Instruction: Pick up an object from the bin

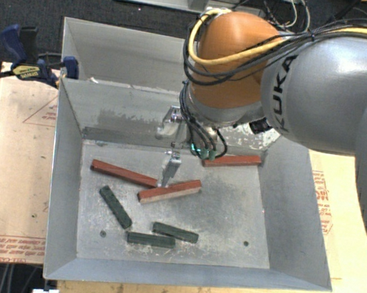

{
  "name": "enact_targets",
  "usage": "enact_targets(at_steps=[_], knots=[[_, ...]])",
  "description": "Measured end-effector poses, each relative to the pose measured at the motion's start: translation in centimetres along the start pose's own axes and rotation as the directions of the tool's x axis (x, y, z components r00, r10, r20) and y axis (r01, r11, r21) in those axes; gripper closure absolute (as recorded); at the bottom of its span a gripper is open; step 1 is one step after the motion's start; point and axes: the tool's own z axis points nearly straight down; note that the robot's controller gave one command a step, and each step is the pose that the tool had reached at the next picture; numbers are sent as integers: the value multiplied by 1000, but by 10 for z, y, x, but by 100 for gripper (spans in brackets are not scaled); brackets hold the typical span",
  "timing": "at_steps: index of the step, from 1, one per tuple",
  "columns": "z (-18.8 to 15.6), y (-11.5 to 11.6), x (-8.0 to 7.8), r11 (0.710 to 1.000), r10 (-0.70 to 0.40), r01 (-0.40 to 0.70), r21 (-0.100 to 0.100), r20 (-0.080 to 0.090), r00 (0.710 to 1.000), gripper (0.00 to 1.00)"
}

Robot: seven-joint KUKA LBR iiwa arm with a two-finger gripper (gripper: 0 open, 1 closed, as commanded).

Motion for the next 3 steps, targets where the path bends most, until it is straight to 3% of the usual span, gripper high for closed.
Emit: enact_targets(at_steps=[1,2,3], knots=[[-5,-1,-2,1000,3,-3,-1,8,1000,0],[54,-36,-7,996,-87,87,0,12,996,0],[62,-96,-16,995,-97,97,3,9,995,0]])
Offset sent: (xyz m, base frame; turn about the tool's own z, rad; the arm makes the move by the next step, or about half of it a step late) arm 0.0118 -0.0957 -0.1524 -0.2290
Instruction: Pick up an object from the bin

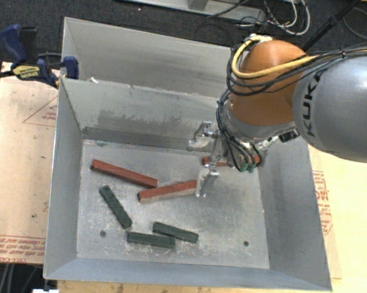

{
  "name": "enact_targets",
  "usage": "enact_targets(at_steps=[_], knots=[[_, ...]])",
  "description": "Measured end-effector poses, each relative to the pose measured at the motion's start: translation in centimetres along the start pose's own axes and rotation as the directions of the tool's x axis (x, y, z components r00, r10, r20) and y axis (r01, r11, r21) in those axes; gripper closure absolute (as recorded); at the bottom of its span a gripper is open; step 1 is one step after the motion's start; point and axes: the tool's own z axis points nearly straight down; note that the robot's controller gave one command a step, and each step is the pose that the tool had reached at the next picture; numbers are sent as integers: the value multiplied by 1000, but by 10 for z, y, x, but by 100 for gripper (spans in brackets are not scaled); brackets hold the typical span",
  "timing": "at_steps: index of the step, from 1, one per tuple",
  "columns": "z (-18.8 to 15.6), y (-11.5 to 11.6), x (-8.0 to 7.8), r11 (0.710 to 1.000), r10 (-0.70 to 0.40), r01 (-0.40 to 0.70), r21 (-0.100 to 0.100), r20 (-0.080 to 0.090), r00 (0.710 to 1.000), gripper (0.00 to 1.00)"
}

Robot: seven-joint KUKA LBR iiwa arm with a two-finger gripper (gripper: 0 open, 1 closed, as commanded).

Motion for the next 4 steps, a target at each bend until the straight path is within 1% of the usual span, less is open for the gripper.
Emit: enact_targets(at_steps=[1,2,3,4], knots=[[16,-1,-7,975,-220,220,-2,3,975,0],[86,7,-9,978,-208,208,-3,5,978,0],[78,6,-10,978,-210,210,-2,7,978,100],[77,6,-10,978,-210,210,-2,7,978,100]])
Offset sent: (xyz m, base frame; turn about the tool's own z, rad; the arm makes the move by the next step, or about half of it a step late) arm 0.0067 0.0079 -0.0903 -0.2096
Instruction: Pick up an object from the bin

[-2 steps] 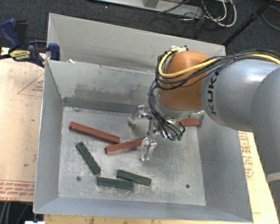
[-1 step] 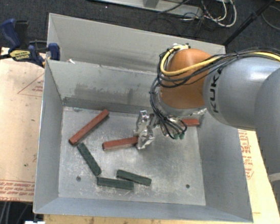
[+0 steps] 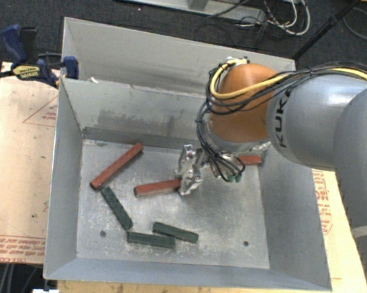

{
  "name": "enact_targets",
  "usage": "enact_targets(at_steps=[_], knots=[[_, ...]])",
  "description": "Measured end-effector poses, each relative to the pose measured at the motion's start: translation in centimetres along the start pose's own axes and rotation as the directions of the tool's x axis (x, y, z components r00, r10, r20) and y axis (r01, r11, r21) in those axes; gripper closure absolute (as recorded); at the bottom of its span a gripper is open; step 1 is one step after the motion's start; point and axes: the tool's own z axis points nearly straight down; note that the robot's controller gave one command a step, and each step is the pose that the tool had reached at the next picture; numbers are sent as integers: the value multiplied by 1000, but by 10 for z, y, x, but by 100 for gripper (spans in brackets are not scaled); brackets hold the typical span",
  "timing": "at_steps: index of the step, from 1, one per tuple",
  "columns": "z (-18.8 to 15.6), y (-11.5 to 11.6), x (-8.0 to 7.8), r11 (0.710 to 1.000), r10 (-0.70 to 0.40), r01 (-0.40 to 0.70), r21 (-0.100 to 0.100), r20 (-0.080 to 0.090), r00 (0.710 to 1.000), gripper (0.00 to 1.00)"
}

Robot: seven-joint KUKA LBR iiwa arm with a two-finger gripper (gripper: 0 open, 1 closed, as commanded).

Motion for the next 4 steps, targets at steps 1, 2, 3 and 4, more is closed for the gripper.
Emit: enact_targets(at_steps=[1,2,3,4], knots=[[-6,1,2,1000,0,0,-2,-8,1000,100],[-27,1,2,1000,1,-1,-3,-14,1000,100],[-44,1,0,1000,1,-1,-1,-5,1000,100],[-52,1,0,1000,1,-1,0,-5,1000,100]])
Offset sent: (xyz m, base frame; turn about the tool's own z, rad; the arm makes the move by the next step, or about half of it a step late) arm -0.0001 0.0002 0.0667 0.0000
